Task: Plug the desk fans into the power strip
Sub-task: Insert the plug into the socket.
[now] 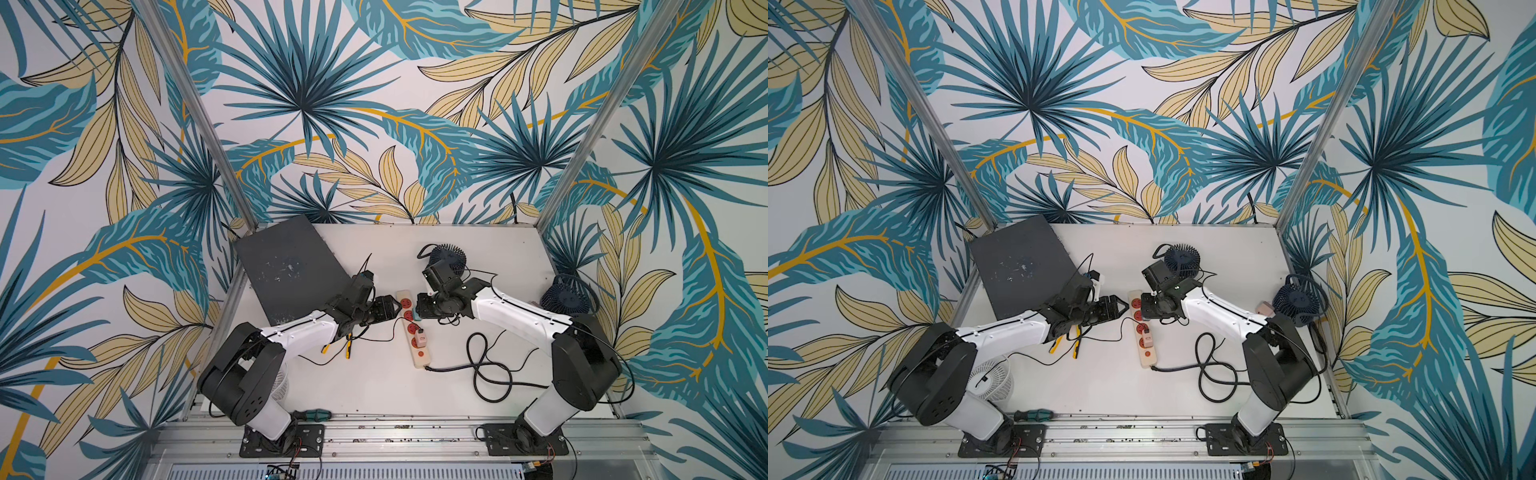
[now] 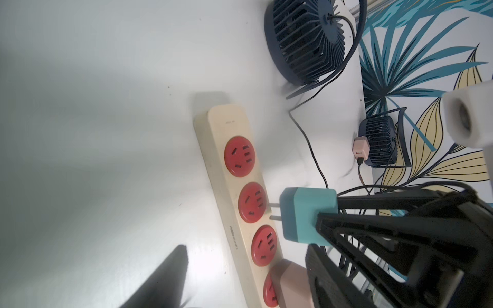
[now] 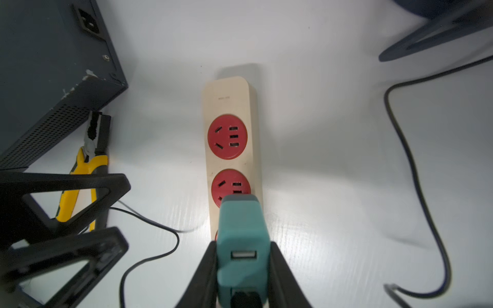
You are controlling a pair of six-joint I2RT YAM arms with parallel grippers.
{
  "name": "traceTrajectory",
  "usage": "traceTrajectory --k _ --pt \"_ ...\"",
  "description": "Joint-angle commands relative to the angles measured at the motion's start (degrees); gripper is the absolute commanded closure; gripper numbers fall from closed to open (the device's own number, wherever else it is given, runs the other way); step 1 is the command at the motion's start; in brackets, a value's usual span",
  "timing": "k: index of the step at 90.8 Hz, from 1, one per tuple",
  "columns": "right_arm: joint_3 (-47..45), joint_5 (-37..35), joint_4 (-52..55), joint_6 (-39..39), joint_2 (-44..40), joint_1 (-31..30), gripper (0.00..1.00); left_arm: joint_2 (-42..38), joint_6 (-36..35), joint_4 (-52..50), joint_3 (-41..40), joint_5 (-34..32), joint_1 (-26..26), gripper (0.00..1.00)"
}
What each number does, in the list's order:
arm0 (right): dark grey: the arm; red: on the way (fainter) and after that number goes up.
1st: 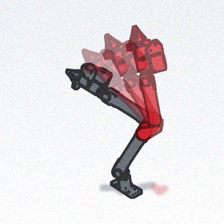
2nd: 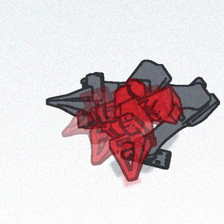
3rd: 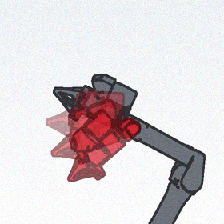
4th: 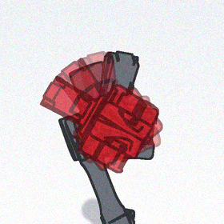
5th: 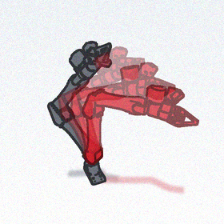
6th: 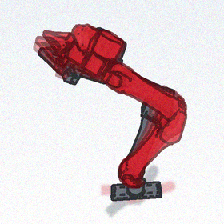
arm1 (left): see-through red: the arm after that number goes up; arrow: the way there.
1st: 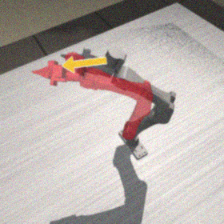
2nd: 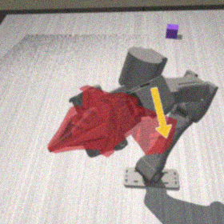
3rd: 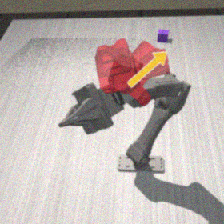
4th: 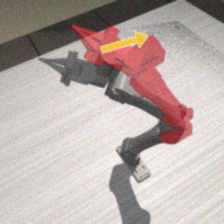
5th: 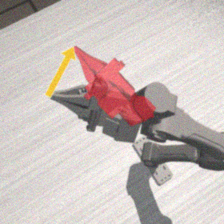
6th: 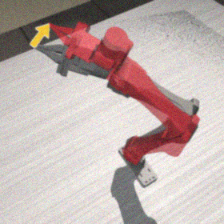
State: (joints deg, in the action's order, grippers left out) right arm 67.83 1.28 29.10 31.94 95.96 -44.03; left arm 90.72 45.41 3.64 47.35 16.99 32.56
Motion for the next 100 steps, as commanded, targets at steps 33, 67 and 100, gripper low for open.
traceTrajectory --k 33,67,100 --pt "7.5 -3.1 11.7 1.8 3.0 -4.1 1.0 7.6 -1.8 4.4 4.2 4.0 -0.2 0.34" --pt "9.5 -7.0 17.2 0.5 5.0 -5.0 1.0 11.2 -2.6 4.6 5.3 4.8 -0.1 0.41" --pt "9.3 -4.3 17.7 -1.4 6.5 -5.1 1.0 13.6 -2.7 4.9 5.5 4.6 -0.1 0.44"
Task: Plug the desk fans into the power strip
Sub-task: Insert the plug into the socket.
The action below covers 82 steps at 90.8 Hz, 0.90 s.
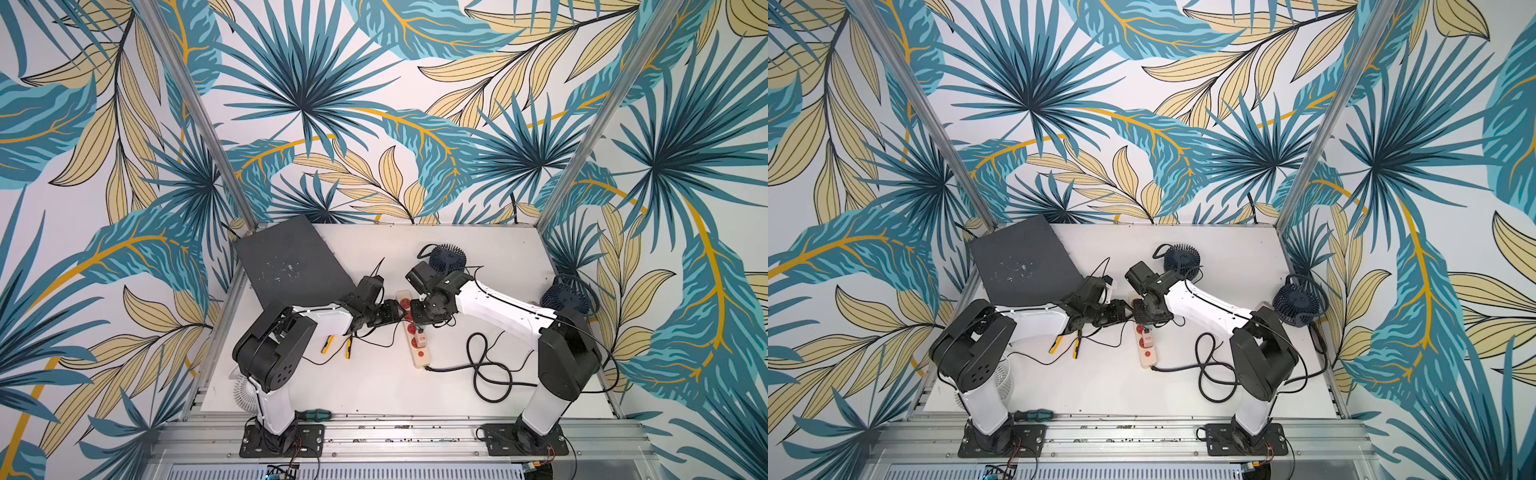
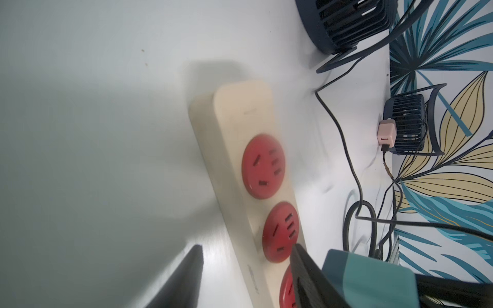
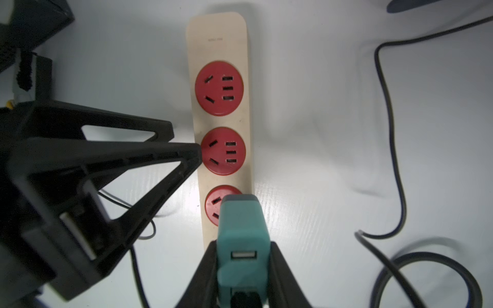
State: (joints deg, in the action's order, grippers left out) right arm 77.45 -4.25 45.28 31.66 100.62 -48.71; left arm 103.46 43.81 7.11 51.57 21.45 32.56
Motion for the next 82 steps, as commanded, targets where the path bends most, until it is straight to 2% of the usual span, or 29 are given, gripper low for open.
traceTrajectory --k 1,22,41,82 --pt "-0.3 1.3 1.4 -1.2 1.9 -0.4 1.0 0.8 -1.1 1.4 1.3 0.1 -0.1 0.44" --pt "-0.4 2.1 1.2 -1.8 2.9 -0.4 1.0 1.9 -1.3 1.3 1.6 -0.1 -0.1 0.46" --pt "-2.0 -1.1 3.5 -2.0 3.6 -1.0 1.0 2.3 -1.4 1.1 1.6 -0.2 -0.1 0.46" --pt "-16.6 1.9 -0.7 0.4 9.4 -5.5 1.0 2.8 -1.2 1.5 1.6 -0.1 -0.1 0.47"
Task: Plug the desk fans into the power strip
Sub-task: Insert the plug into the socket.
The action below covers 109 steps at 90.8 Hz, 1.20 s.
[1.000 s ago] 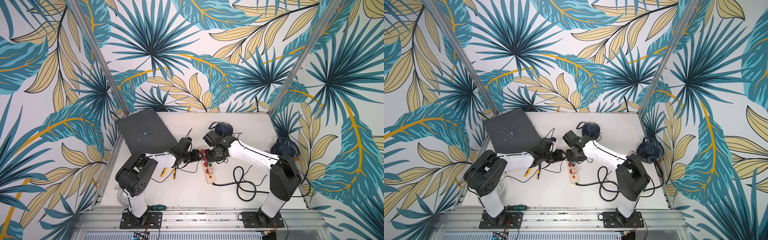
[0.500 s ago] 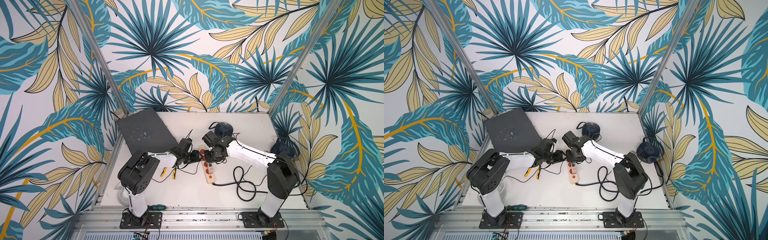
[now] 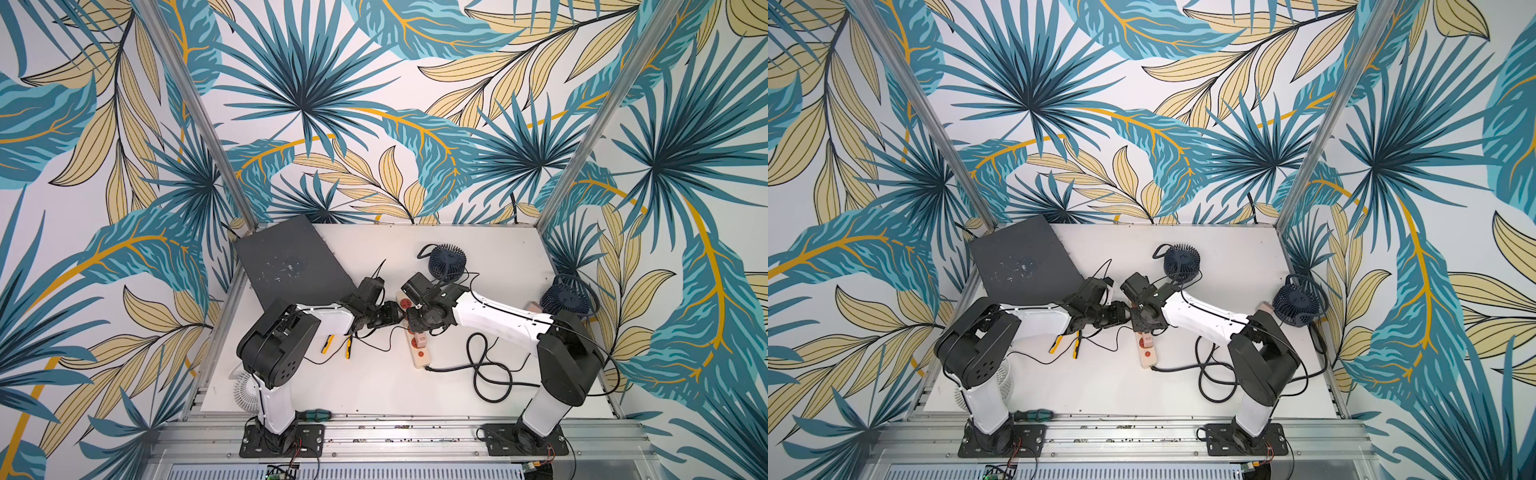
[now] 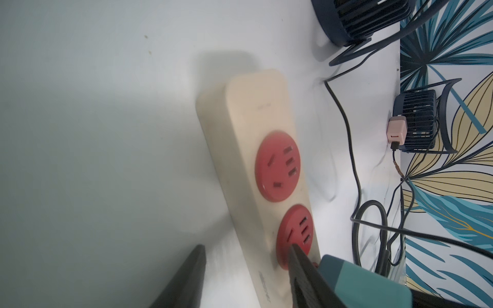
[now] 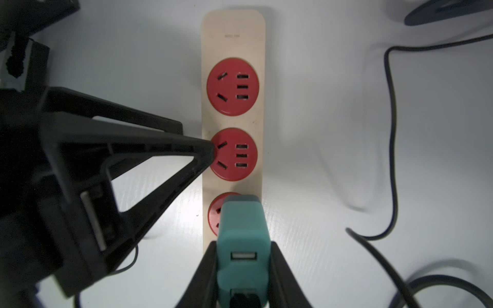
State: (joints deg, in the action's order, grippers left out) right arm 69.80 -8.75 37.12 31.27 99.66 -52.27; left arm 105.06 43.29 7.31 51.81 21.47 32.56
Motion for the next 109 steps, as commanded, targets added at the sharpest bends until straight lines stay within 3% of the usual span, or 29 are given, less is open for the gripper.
traceTrajectory --k 1,19,30,51,71,78,81,84,98,109 --pt "-9.2 6.6 7.5 0.7 10.6 -2.1 1.0 1.2 -0.6 1.3 1.4 -0.1 -0.1 0.47" --pt "-15.1 9.5 8.3 0.1 11.3 -4.6 1.0 1.1 -0.7 1.1 1.4 0.0 -0.1 0.47" --pt "-19.0 7.6 7.4 0.2 11.1 -4.0 1.0 1.3 -0.7 1.2 1.4 -0.1 -0.1 0.47" --pt "-18.5 10.1 4.0 3.0 16.1 -3.6 1.0 0.6 -0.8 0.7 1.4 -0.1 -0.1 0.47" --pt "-13.6 7.9 6.6 5.8 9.5 -3.6 1.0 -1.3 -1.7 0.3 1.1 -0.6 -0.1 0.46" --pt "-7.6 5.2 10.1 6.9 5.7 -3.6 0.78 -3.2 -2.7 -0.7 1.0 -1.9 -0.1 0.4" --pt "-4.8 3.5 11.5 7.5 4.0 -3.6 0.58 -4.3 -3.2 -1.2 0.8 -2.7 -0.1 0.38" --pt "-2.3 2.0 13.0 7.9 2.3 -3.6 0.48 -5.6 -3.7 -1.8 0.6 -3.5 -0.1 0.36" --pt "6.1 -3.2 17.6 9.6 -4.4 -3.6 0.19 -12.3 -5.9 -4.7 -1.0 -7.8 -0.1 0.25" --pt "5.0 -3.2 16.4 10.7 -11.1 -3.6 0.09 -18.9 -7.2 -7.6 -3.6 -11.7 -0.1 0.17"
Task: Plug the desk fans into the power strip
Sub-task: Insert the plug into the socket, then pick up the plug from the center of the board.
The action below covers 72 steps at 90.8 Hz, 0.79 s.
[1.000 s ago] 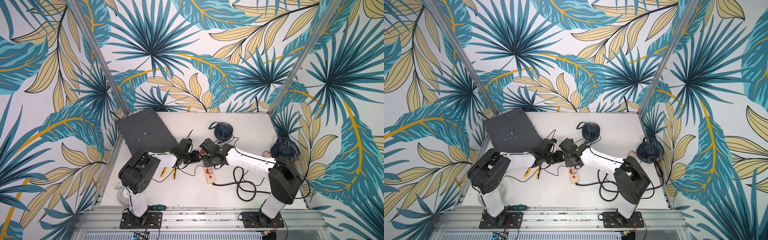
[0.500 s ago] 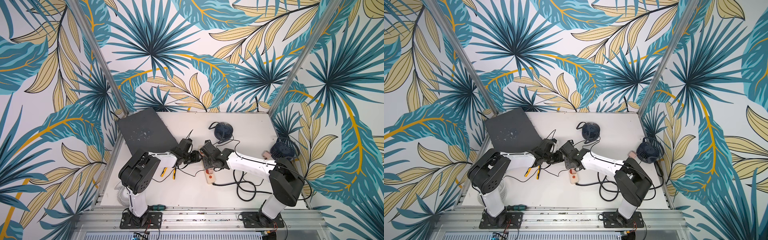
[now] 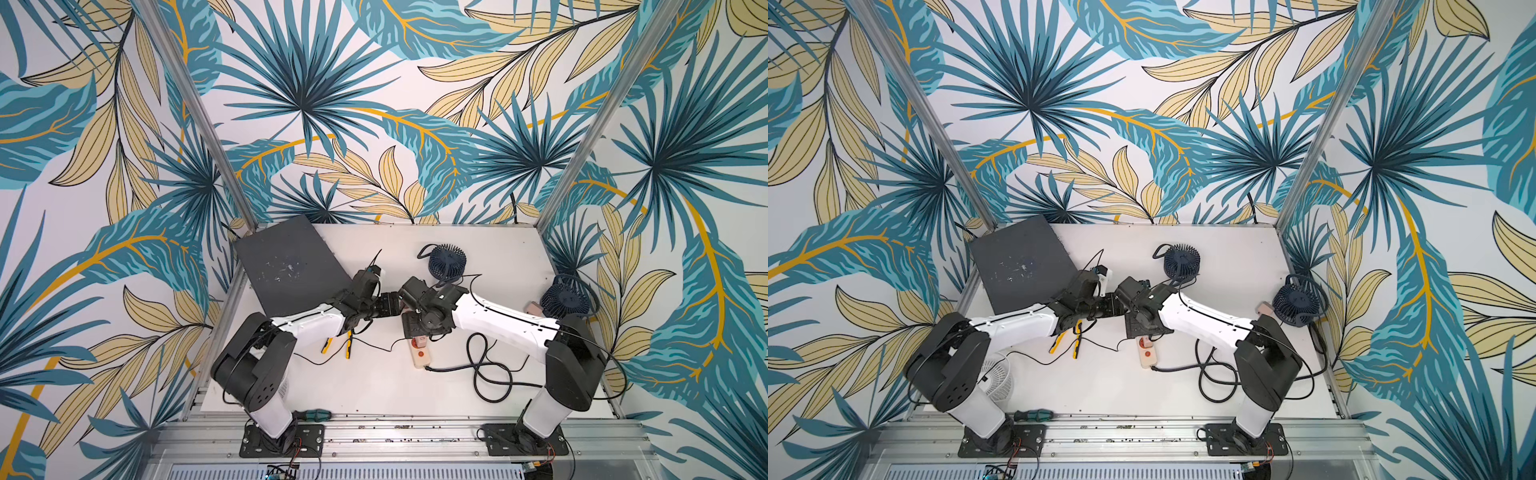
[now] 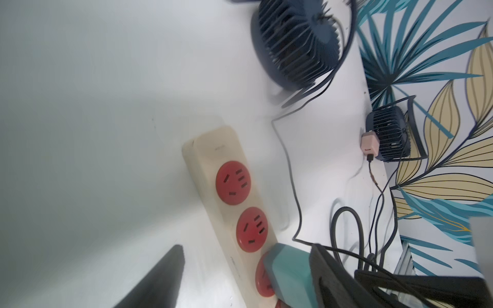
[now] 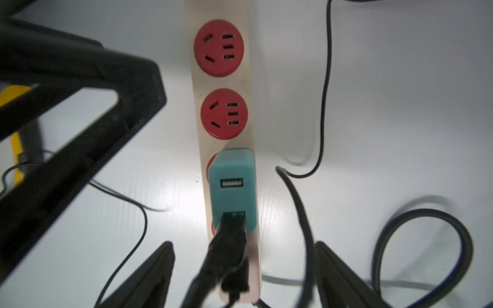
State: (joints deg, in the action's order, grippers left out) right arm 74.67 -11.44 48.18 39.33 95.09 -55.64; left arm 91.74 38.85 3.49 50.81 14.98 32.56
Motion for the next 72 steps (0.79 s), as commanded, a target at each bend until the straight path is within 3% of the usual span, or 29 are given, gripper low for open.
traceTrajectory --k 1,8,18,41,53,72 --pt "-0.1 -0.6 5.2 2.9 -7.1 -0.3 0.09 -6.1 -2.9 -4.0 -2.9 -5.6 -0.1 0.17" --pt "-3.2 -3.1 4.4 4.7 -12.2 0.1 0.01 -10.8 -3.7 -5.6 -5.2 -7.7 -0.1 0.12" --pt "-8.9 -5.0 3.4 6.6 -19.8 5.3 0.0 -18.3 -5.3 -7.9 -8.8 -9.8 -0.1 0.07" --pt "-28.4 -2.8 -14.6 5.9 -35.9 33.7 0.0 -32.9 -9.4 -14.7 -14.1 -11.4 -0.1 0.03" --pt "-32.9 0.6 -23.6 2.5 -33.4 47.7 0.0 -36.6 -9.9 -16.5 -15.8 -10.4 -0.1 0.03" --pt "-30.9 -1.1 -28.5 -3.4 -21.3 59.0 0.0 -40.3 -10.0 -18.2 -17.3 -10.5 0.0 0.02"
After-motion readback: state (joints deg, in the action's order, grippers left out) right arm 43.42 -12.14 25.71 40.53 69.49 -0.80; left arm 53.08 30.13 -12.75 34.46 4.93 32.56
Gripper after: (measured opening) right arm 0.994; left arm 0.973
